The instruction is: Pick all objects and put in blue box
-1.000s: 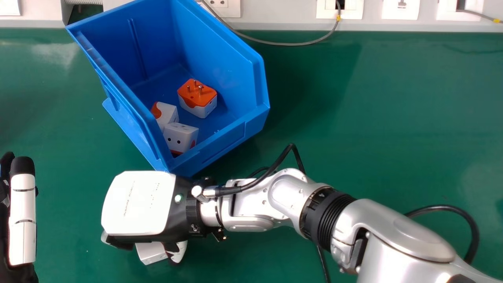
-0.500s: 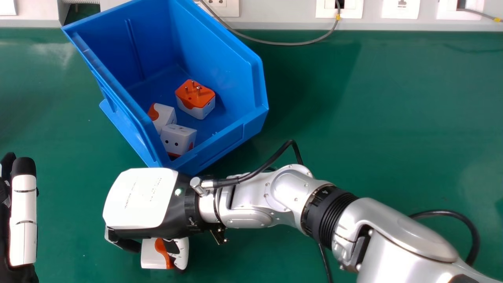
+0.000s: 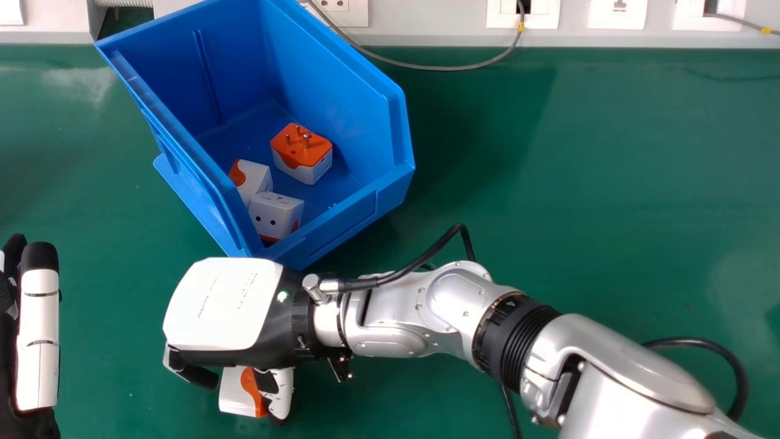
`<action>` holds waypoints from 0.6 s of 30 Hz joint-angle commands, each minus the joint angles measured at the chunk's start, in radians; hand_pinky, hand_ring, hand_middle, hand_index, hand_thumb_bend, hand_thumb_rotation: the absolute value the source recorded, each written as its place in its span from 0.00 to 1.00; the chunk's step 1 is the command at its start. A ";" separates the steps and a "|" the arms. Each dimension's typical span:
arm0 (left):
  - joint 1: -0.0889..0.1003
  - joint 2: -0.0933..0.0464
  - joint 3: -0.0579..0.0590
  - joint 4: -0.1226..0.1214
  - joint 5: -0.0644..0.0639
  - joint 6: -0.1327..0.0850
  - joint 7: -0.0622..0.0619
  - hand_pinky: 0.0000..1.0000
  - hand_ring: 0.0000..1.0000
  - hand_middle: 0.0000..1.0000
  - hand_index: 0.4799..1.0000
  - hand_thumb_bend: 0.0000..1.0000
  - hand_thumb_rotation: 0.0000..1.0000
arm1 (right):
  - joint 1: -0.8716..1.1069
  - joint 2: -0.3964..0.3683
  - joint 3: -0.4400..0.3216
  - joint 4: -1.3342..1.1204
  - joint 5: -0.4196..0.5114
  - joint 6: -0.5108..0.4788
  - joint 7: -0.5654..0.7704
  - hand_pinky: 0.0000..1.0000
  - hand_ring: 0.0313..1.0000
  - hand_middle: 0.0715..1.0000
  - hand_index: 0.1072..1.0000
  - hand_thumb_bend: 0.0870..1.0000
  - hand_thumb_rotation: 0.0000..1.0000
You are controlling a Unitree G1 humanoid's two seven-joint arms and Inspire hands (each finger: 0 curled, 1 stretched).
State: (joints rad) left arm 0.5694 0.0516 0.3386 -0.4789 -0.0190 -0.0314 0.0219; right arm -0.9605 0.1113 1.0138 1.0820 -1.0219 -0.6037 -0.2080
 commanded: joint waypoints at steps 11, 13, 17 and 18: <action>-0.030 0.017 0.016 0.008 -0.003 0.003 -0.004 0.90 0.97 0.98 1.00 0.62 1.00 | 0.072 -0.060 -0.087 -0.167 0.084 -0.084 0.077 0.03 0.03 0.08 0.42 0.47 0.12; -0.034 0.018 0.019 0.013 -0.004 0.003 -0.005 0.90 0.97 0.98 1.00 0.61 1.00 | 0.081 -0.069 -0.101 -0.185 0.094 -0.089 0.084 0.03 0.03 0.08 0.42 0.47 0.12; -0.041 0.020 0.028 0.016 -0.012 0.006 -0.008 0.90 0.97 0.98 1.00 0.61 1.00 | 0.120 -0.100 -0.159 -0.255 0.166 -0.121 0.115 0.03 0.04 0.08 0.42 0.46 0.12; -0.041 0.020 0.030 0.015 -0.014 0.007 -0.009 0.90 0.97 0.98 1.00 0.61 1.00 | 0.130 -0.107 -0.171 -0.272 0.181 -0.128 0.122 0.03 0.04 0.08 0.42 0.46 0.12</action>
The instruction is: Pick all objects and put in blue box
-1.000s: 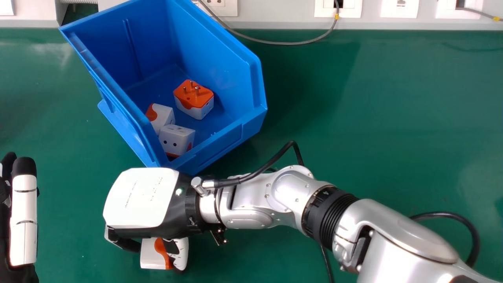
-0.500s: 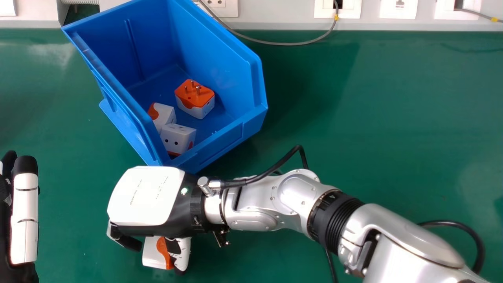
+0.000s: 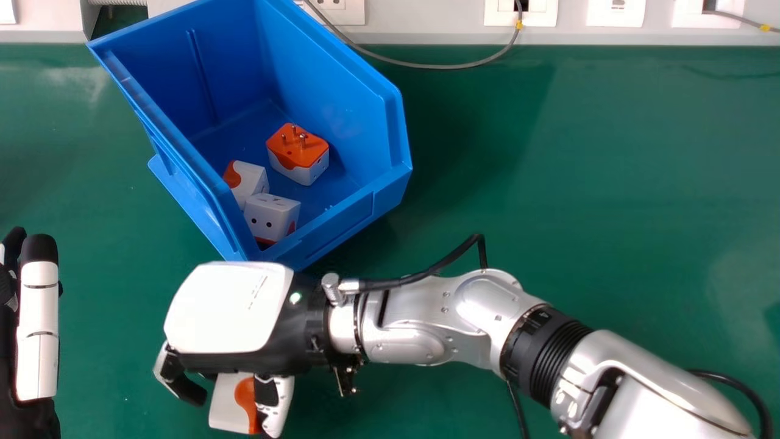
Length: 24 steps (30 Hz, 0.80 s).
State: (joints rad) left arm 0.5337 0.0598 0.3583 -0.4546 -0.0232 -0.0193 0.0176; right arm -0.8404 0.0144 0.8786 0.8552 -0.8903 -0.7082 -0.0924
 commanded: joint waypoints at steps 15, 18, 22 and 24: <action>-0.029 0.011 0.041 0.025 -0.031 -0.009 -0.015 0.90 0.97 0.98 1.00 0.59 1.00 | 0.240 -0.164 -0.196 -0.498 0.148 0.002 0.118 0.08 0.10 0.15 0.41 0.44 0.15; -0.035 0.012 0.045 0.034 -0.031 -0.010 -0.017 0.91 0.97 0.98 1.00 0.58 1.00 | 0.273 -0.185 -0.214 -0.542 0.152 -0.008 0.114 0.08 0.09 0.15 0.41 0.44 0.15; -0.045 0.013 0.046 0.041 -0.031 -0.006 -0.019 0.91 0.97 0.98 1.00 0.58 1.00 | 0.303 -0.228 -0.242 -0.589 0.178 -0.027 0.136 0.07 0.09 0.15 0.41 0.44 0.15; -0.047 0.014 0.047 0.041 -0.031 -0.004 -0.021 0.91 0.97 0.98 1.00 0.58 1.00 | 0.315 -0.246 -0.254 -0.619 0.202 -0.022 0.170 0.09 0.11 0.17 0.41 0.44 0.15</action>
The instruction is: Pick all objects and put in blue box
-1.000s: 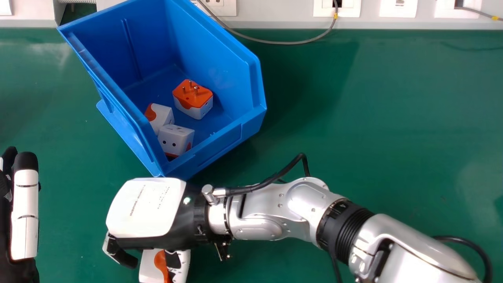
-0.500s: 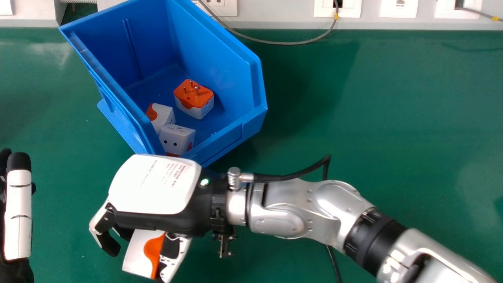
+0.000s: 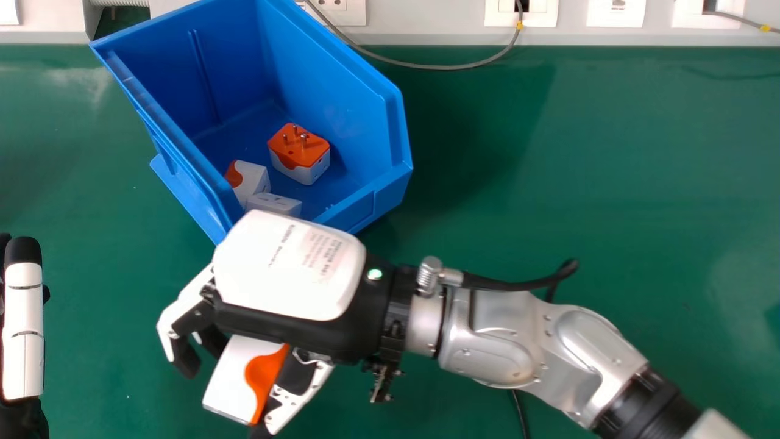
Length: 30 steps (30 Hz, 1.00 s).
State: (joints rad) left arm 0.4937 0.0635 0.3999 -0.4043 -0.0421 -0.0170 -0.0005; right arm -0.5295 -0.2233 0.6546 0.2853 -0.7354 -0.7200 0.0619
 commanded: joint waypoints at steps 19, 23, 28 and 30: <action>-0.015 0.028 0.019 0.000 -0.036 0.012 -0.025 0.91 0.97 0.98 1.00 0.56 1.00 | 0.213 -0.191 -0.237 -0.368 0.210 0.088 0.194 0.13 0.16 0.22 0.41 0.44 0.15; -0.017 0.035 0.017 0.004 -0.038 0.015 -0.023 0.91 0.97 0.98 1.00 0.56 1.00 | 0.218 -0.198 -0.274 -0.368 0.226 0.082 0.186 0.09 0.11 0.16 0.41 0.44 0.16; -0.015 0.040 0.015 -0.001 -0.036 0.021 -0.026 0.91 0.97 0.98 1.00 0.56 1.00 | 0.165 -0.174 -0.322 -0.330 0.225 0.093 0.160 0.08 0.10 0.14 0.41 0.44 0.16; -0.016 0.041 0.013 0.001 -0.034 0.020 -0.027 0.91 0.97 0.98 1.00 0.56 1.00 | 0.138 -0.156 -0.333 -0.315 0.208 0.104 0.146 0.08 0.10 0.14 0.41 0.44 0.16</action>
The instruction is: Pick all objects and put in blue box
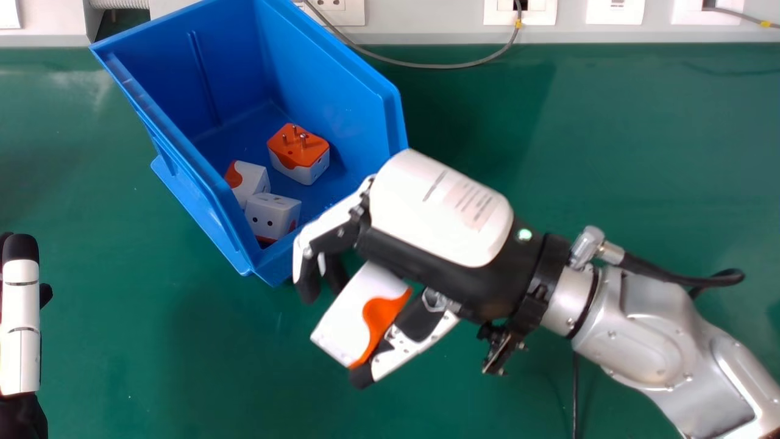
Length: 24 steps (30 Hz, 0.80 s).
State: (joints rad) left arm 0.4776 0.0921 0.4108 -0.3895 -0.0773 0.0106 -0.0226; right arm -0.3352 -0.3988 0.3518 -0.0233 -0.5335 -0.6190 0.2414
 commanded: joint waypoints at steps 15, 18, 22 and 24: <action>-0.001 0.014 -0.027 -0.006 0.036 -0.032 -0.001 0.91 0.97 0.98 1.00 0.55 1.00 | -0.280 0.155 -0.035 0.209 -0.006 0.081 -0.098 0.06 0.07 0.10 0.41 0.44 0.15; -0.005 0.016 -0.038 0.002 0.050 -0.042 -0.002 0.91 0.97 0.98 1.00 0.55 1.00 | -0.337 0.190 -0.032 0.275 -0.017 0.084 -0.125 0.06 0.07 0.09 0.41 0.44 0.15; -0.004 0.017 -0.057 0.002 0.070 -0.054 -0.003 0.91 0.97 0.98 1.00 0.54 1.00 | -0.407 0.216 -0.023 0.363 -0.044 0.080 -0.169 0.05 0.06 0.09 0.41 0.44 0.15; -0.002 0.019 -0.070 -0.003 0.087 -0.061 -0.004 0.91 0.97 0.98 1.00 0.53 1.00 | -0.453 0.227 -0.014 0.417 -0.068 0.081 -0.198 0.05 0.06 0.08 0.41 0.44 0.15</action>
State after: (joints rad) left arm 0.4732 0.0981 0.3507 -0.3763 -0.0029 -0.0218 -0.0220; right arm -0.7243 -0.1832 0.3393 0.3797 -0.5984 -0.5327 0.0790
